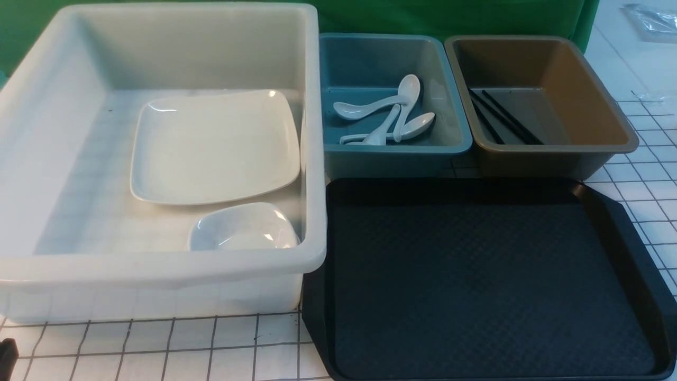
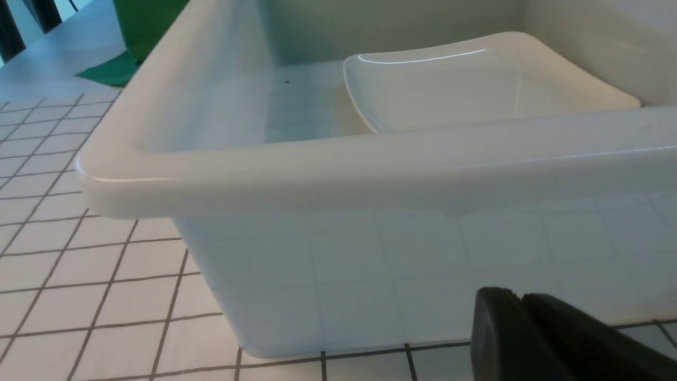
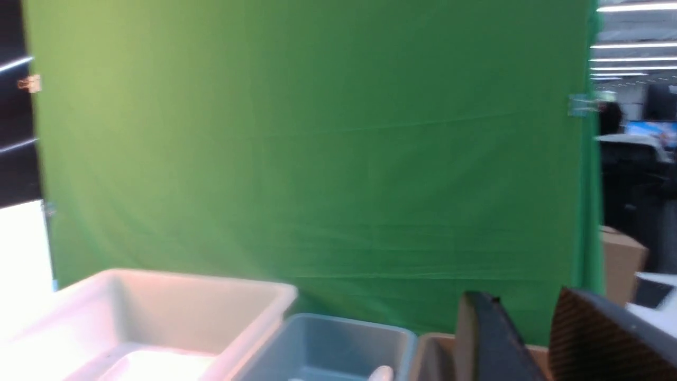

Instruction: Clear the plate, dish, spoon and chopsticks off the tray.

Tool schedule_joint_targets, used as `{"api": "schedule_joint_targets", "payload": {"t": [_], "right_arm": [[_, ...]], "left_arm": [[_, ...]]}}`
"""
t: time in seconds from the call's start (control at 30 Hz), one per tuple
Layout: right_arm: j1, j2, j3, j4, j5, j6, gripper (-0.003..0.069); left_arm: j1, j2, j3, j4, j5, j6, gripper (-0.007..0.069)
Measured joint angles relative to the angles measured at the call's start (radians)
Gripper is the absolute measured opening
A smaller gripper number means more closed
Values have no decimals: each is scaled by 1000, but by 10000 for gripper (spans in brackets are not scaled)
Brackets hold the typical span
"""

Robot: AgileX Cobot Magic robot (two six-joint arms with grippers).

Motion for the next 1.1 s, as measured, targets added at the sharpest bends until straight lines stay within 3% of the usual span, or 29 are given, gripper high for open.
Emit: {"api": "schedule_joint_targets", "payload": {"t": [0.13,0.43,0.63,0.87,1.1], "right_arm": [[0,0,26,203,-96,-223,238],[-8,-10,136,252,-134,-319,238],[-196,-62,379,252,-141,-440,238],[-433,-109,684,252,-104,-452,238],[-462,-152,700,248,-68,-447,238]], "left_arm": [[0,0,1,0,0,0,-15],[0,0,1,0,-1,0,-15],[0,0,1,0,0,0,-15],[0,0,1,0,-1,0,-15],[0,0,1,0,0,0,-15]]}}
